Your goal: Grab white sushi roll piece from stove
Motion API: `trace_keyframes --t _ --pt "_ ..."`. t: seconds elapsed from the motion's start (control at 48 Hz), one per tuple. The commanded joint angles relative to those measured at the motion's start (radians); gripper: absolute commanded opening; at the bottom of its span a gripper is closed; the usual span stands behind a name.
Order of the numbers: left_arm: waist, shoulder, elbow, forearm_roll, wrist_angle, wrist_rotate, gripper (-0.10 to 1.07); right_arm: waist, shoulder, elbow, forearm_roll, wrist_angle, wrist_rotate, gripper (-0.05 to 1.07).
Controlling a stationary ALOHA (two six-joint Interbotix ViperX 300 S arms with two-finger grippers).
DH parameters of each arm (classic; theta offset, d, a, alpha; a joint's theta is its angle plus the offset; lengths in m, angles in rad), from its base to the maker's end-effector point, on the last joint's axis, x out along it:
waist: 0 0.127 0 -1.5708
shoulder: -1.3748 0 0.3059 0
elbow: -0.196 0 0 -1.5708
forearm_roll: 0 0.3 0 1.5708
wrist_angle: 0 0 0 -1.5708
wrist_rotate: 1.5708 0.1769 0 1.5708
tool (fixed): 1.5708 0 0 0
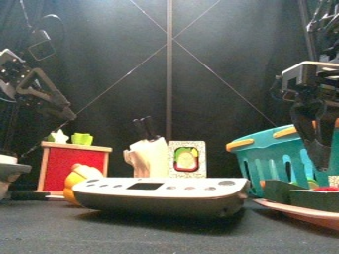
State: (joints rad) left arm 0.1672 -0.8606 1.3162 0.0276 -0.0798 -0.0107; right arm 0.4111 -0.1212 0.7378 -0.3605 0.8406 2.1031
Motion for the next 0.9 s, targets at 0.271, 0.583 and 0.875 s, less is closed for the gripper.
trace_keyframes --t 0.271,0.583,0.875 --pt "-0.002 0.000 -0.015 -0.002 -0.006 0.003 0.93 -0.072 0.025 -0.195 -0.213 -0.029 -0.003 0.96" --pt "-0.003 0.002 -0.012 -0.002 -0.005 0.002 0.93 -0.183 0.158 -0.321 -0.322 -0.166 -0.006 0.96" --pt "-0.002 0.000 -0.011 -0.002 -0.002 0.002 0.93 -0.219 0.216 -0.344 -0.316 -0.176 -0.006 0.96"
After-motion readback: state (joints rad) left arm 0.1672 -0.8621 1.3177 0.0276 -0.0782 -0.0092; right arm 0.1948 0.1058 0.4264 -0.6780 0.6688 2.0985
